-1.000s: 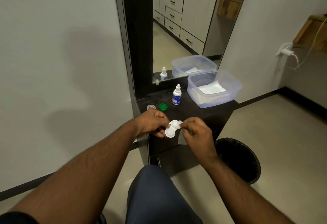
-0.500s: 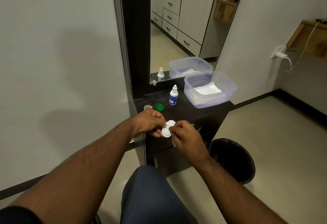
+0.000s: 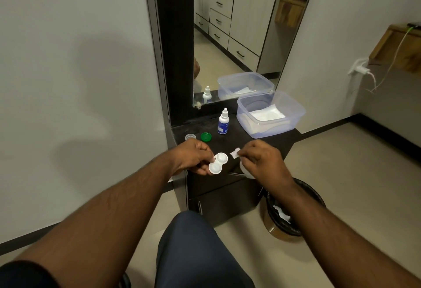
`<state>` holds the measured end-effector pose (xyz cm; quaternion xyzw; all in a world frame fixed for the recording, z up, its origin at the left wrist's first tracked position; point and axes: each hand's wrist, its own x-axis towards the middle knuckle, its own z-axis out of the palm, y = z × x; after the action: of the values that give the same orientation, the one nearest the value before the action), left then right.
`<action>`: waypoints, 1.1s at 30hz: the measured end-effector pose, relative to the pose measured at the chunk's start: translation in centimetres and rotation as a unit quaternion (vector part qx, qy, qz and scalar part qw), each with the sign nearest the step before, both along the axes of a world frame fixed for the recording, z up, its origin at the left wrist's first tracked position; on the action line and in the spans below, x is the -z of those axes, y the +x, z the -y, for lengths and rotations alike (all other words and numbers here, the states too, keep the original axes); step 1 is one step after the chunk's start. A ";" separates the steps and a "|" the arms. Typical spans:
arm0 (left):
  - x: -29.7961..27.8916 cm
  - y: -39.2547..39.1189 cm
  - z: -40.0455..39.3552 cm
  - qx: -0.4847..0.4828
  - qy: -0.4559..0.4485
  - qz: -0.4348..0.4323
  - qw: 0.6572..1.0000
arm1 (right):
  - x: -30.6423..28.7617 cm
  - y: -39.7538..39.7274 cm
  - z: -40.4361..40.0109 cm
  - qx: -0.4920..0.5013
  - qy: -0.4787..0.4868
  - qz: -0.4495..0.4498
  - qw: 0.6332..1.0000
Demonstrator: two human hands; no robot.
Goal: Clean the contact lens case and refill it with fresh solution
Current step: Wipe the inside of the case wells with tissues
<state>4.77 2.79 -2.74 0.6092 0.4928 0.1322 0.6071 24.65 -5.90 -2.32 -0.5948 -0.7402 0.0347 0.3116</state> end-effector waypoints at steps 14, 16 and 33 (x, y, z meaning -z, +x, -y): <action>-0.2 -0.1 0.1 0.007 0.004 -0.007 1.000 | 2.2 -3.0 -0.7 -0.048 -0.022 0.067 0.996; -0.1 -0.1 0.0 0.013 0.007 -0.009 1.000 | 2.0 -3.2 -1.0 -0.040 -0.022 0.050 0.998; -0.1 -0.3 0.0 0.033 0.014 -0.002 0.999 | 1.2 -5.0 -2.3 -0.030 -0.079 0.033 0.996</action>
<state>4.45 2.74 -2.63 0.6338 0.4717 0.1172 0.6017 19.66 -3.63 -3.52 -0.5957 -0.7627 0.0833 0.2376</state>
